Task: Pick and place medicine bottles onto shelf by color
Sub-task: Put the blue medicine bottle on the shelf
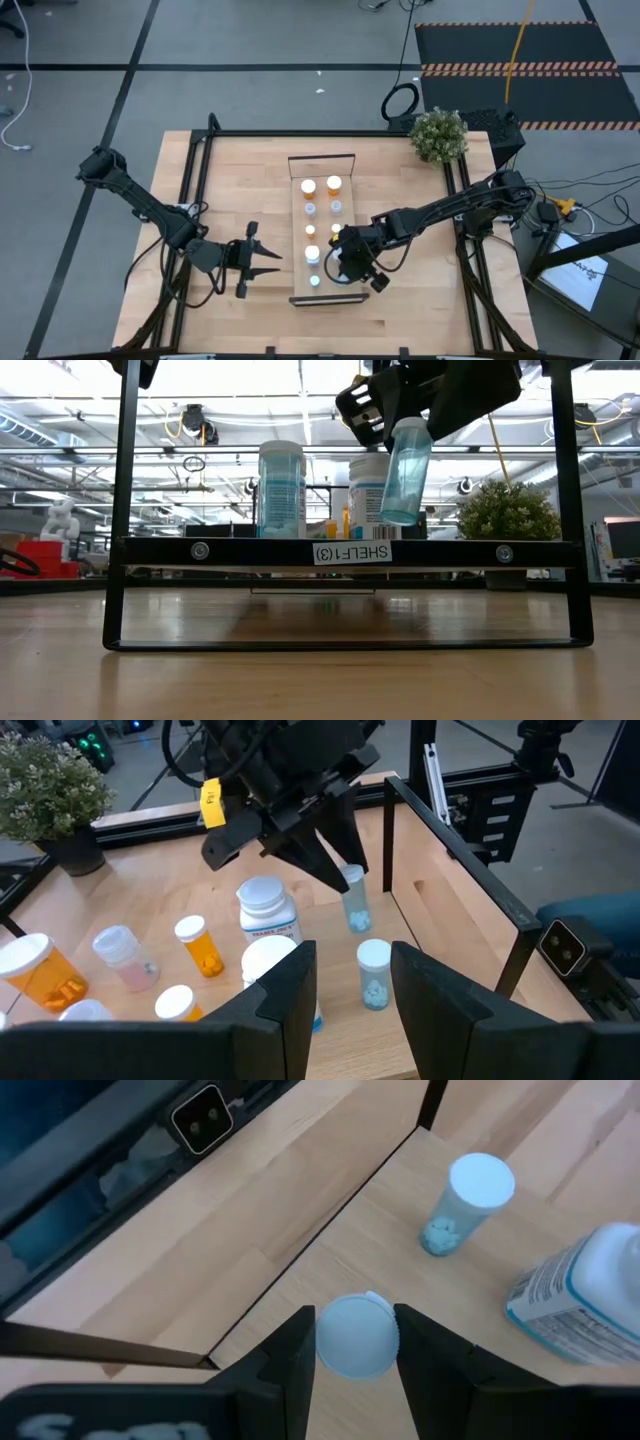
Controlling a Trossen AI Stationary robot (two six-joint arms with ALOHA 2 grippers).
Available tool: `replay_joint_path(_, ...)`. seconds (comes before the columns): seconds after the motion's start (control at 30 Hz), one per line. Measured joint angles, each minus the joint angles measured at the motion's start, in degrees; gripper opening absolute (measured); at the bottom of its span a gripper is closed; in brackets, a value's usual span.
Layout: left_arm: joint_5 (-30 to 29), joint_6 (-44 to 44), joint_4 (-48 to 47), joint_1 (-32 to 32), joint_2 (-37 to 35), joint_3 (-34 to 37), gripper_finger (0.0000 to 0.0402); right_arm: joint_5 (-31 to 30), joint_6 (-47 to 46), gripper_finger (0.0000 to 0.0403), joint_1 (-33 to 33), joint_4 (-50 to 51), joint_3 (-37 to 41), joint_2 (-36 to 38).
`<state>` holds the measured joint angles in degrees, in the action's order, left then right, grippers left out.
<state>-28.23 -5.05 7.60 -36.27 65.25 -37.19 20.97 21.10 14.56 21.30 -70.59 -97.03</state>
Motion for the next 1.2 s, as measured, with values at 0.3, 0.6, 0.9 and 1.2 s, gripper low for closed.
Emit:
replay_joint_path(0.3,0.0,0.1,0.0,0.0,0.0,0.0,0.0133,-0.2,-0.1,0.0119,0.0,-0.1,0.0,0.0)
replay_joint_path(0.6,-0.3,0.1,0.0,0.0,0.0,0.0,0.0134,-3.0,1.0,0.0119,0.0,0.4,0.0,0.0)
replay_joint_path(0.9,-0.3,0.3,0.0,0.0,0.0,0.0,0.0133,-3.0,2.7,0.0119,0.0,0.0,0.0,-1.7)
replay_joint_path(1.2,-0.3,0.3,0.0,0.0,0.0,0.0,0.0134,-3.0,2.3,0.0119,0.0,-0.2,0.0,-1.9)
